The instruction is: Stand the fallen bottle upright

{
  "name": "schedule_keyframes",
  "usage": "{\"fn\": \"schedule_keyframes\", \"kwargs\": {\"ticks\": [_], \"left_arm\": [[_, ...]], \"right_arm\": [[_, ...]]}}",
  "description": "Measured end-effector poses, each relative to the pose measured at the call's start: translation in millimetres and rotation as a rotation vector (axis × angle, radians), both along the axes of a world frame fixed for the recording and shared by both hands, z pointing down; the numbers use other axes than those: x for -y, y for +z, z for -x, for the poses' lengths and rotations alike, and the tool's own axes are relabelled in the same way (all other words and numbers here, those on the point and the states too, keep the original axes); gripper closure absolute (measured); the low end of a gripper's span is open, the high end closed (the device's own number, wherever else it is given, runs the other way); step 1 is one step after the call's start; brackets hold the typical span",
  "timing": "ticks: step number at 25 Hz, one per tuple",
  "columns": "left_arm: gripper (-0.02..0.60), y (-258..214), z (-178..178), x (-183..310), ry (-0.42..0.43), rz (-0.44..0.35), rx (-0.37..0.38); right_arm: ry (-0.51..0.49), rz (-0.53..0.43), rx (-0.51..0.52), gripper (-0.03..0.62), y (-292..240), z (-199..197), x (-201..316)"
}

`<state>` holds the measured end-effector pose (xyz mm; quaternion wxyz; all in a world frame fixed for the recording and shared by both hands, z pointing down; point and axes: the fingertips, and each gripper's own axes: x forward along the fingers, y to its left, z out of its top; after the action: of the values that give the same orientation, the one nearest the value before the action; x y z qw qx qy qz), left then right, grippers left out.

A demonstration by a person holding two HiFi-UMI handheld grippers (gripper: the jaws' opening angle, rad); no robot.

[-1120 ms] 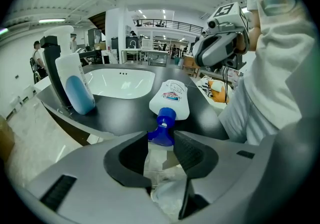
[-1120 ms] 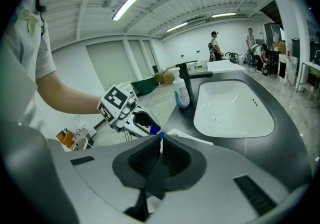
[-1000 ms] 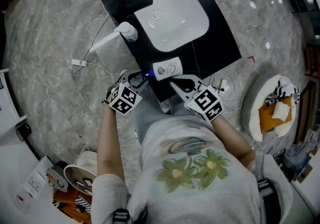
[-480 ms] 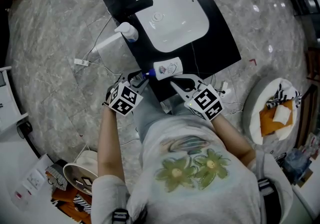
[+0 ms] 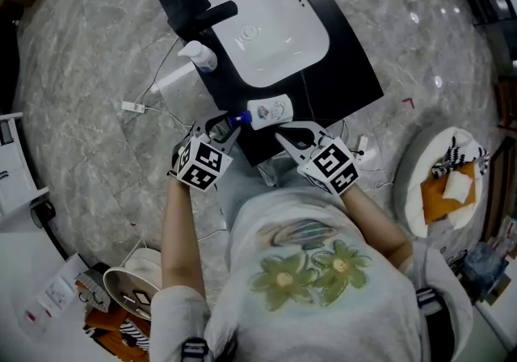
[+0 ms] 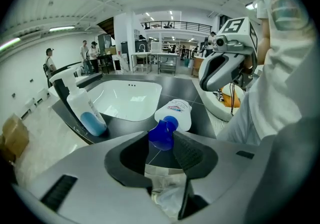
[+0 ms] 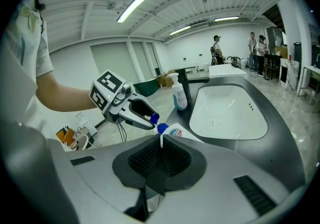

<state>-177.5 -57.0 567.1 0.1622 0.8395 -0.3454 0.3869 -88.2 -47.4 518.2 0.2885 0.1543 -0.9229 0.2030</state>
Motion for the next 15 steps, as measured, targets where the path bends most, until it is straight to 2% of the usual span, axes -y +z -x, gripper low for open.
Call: {"fn": "schedule_keyframes", "kwargs": {"ticks": [15], "left_arm": [[0.433,-42.4,-26.8,14.7,-0.028,-0.096,0.058]], "right_arm": [[0.011,-0.016,0.018,0.549,-6.9,-24.1,-4.7]]}}
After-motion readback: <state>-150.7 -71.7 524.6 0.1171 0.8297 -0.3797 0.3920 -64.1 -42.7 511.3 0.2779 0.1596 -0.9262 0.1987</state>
